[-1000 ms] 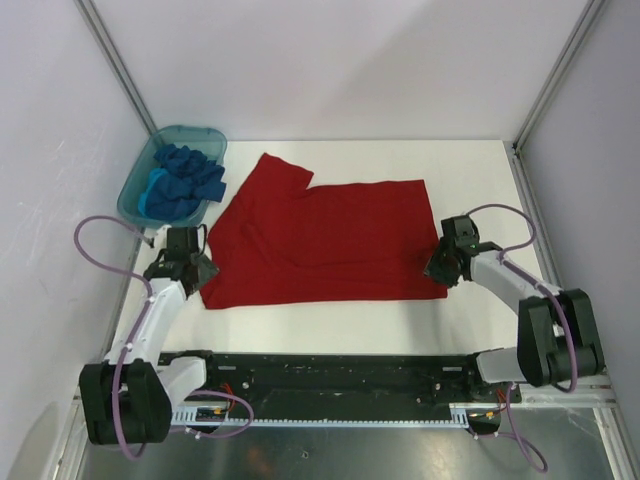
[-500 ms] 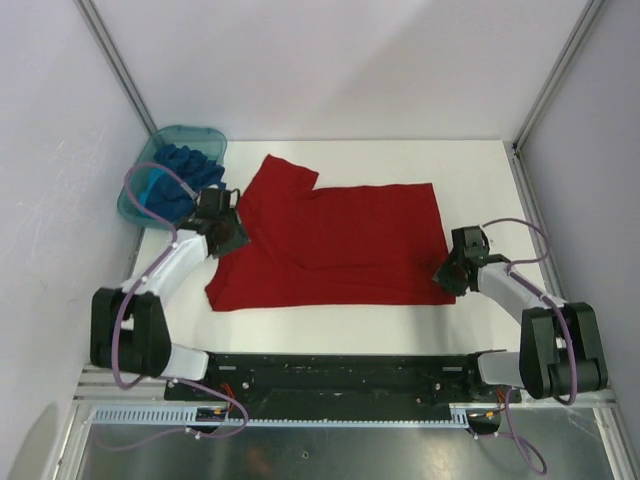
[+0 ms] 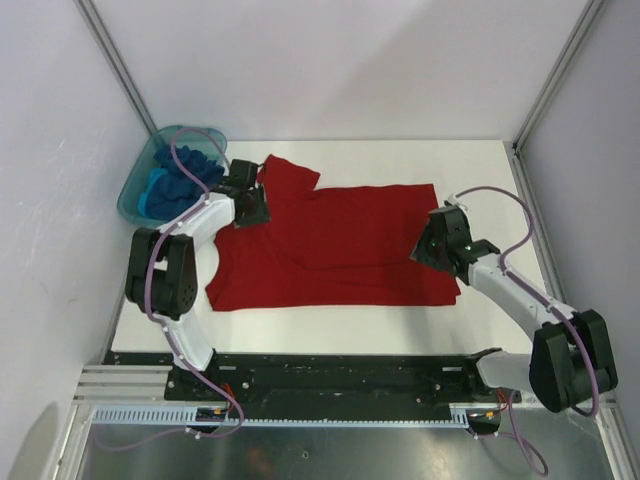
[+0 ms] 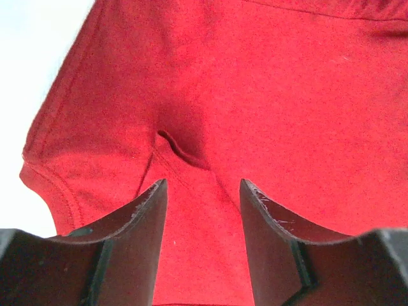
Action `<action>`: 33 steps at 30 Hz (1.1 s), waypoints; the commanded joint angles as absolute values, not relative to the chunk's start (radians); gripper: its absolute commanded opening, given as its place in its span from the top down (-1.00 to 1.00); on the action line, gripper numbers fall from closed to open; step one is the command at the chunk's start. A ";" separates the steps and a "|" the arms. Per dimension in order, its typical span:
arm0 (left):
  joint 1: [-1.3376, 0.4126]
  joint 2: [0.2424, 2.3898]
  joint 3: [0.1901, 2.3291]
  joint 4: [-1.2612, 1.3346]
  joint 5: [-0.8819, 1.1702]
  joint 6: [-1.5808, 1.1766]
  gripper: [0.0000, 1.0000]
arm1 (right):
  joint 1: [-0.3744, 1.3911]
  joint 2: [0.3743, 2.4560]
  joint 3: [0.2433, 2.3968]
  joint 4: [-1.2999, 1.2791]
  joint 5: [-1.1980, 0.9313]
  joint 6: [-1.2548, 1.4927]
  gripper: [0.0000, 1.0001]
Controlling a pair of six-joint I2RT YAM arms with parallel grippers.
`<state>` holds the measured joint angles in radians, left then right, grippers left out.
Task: Fold and stack the t-shirts
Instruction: Fold the flattened tshirt in 1/3 of the way
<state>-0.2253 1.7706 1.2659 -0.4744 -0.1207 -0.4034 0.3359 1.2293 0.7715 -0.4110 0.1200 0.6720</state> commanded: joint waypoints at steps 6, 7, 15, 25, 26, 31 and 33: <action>-0.260 1.877 1.342 -0.502 -0.323 -0.348 -0.11 | 0.437 1.457 0.930 -0.249 0.127 0.617 0.19; -0.261 1.882 1.341 -0.502 -0.328 -0.353 -0.12 | 0.445 1.475 0.940 -0.242 0.126 0.616 0.19; -0.277 1.848 1.273 -0.502 -0.350 -0.380 0.07 | 0.498 1.587 1.004 -0.204 0.107 0.604 0.20; -0.276 1.677 1.080 -0.500 -0.326 -0.447 0.51 | 0.616 1.731 1.129 -0.092 0.050 0.541 0.20; -0.277 1.661 1.065 -0.501 -0.320 -0.457 0.53 | 0.628 1.748 1.142 -0.077 0.041 0.533 0.20; -0.275 1.612 1.012 -0.501 -0.300 -0.491 0.59 | 0.687 1.839 1.218 -0.017 -0.025 0.495 0.20; -0.275 1.608 0.997 -0.500 -0.291 -0.500 0.65 | 0.709 1.884 1.263 0.011 -0.054 0.482 0.20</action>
<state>-0.2722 1.6543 1.0222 -0.5117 -0.3046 -0.4549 0.6720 1.8183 1.1664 -0.0853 0.0135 0.5354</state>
